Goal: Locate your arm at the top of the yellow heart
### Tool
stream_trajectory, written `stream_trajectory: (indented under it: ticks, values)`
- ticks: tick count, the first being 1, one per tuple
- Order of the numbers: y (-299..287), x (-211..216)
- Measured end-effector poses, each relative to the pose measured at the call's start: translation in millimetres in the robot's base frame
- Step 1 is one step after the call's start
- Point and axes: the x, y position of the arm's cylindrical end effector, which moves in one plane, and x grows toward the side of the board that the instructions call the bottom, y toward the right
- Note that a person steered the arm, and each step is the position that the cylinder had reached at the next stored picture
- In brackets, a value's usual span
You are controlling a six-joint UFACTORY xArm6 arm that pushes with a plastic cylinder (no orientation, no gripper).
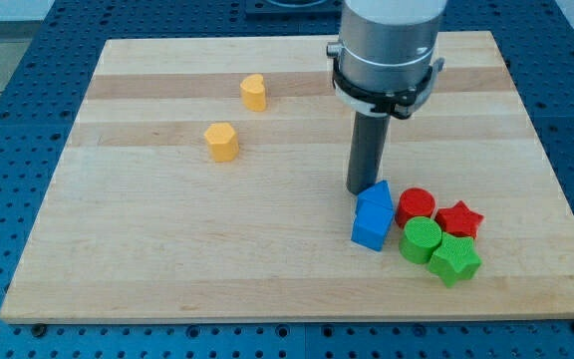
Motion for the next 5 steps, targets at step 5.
stream_trajectory:
  ticks: [5]
  values:
    - [-17.3,-203.8]
